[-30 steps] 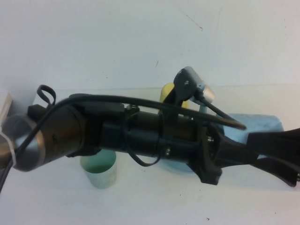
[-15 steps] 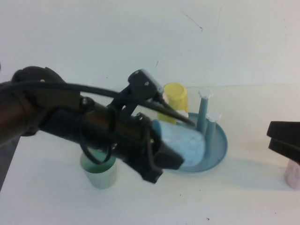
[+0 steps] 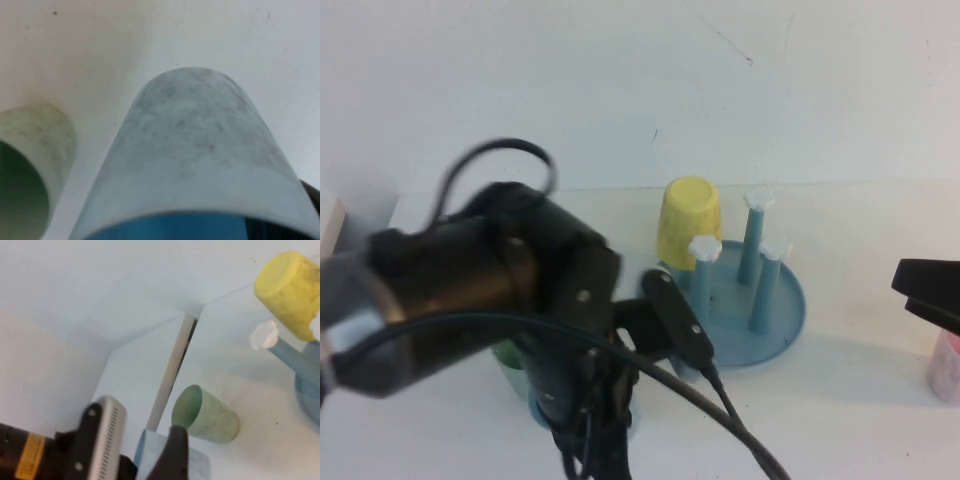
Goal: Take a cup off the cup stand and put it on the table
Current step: Place the cup on the table
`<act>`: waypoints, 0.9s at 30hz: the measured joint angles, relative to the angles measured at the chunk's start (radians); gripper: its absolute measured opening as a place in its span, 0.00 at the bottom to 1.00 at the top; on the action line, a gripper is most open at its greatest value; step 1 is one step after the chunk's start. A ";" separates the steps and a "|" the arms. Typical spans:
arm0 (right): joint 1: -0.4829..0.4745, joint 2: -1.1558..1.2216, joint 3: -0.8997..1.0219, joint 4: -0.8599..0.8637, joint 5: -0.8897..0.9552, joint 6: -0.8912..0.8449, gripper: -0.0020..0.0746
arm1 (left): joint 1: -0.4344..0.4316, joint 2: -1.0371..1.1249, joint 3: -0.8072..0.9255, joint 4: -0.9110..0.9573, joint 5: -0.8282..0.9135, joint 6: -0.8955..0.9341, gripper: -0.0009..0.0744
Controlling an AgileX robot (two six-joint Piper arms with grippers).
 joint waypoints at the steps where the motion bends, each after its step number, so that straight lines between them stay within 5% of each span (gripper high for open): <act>1: 0.000 0.000 0.000 0.000 0.000 0.000 0.93 | -0.014 0.023 -0.011 0.022 0.010 -0.008 0.04; 21: 0.000 0.000 0.000 0.000 -0.004 0.000 0.93 | -0.031 0.363 -0.228 0.174 0.102 0.012 0.04; 27: 0.000 0.000 0.000 0.000 -0.004 0.000 0.93 | -0.031 0.374 -0.233 0.170 0.097 0.012 0.23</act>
